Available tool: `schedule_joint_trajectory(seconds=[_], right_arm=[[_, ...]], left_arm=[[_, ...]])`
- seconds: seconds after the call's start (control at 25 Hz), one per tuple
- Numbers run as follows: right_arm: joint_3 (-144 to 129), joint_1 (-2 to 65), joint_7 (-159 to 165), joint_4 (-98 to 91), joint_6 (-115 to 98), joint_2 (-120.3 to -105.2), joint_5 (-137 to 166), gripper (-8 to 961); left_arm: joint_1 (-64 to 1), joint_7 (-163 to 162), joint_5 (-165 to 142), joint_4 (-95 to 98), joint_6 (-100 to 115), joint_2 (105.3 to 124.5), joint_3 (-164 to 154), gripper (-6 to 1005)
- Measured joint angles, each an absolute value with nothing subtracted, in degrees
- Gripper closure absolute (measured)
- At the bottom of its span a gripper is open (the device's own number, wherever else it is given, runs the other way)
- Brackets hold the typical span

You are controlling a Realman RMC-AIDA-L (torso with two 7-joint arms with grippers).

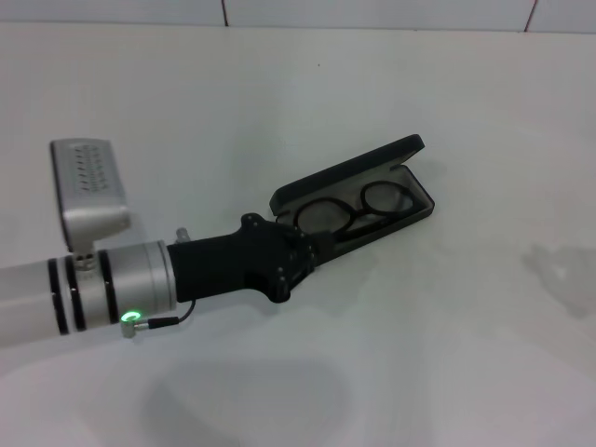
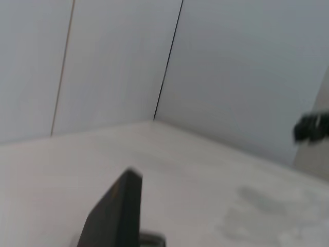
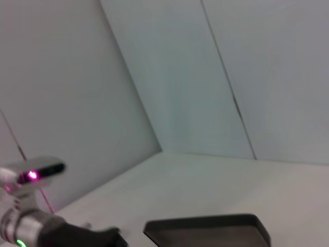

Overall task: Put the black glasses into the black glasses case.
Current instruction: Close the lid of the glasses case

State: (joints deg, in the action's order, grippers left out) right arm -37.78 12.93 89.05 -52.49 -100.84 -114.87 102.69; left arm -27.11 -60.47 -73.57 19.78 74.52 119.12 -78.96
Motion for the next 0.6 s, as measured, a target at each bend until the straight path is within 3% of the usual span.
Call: schedule_joint_trajectory(seconds=[0.6], right_arm=[[-36.47,14.42,88.24,-50.54,-99.98,-115.32,105.53,712]], left_arm=[[-29.32,-59.5,-74.15,19.01,71.63,120.32,-77.86,950]])
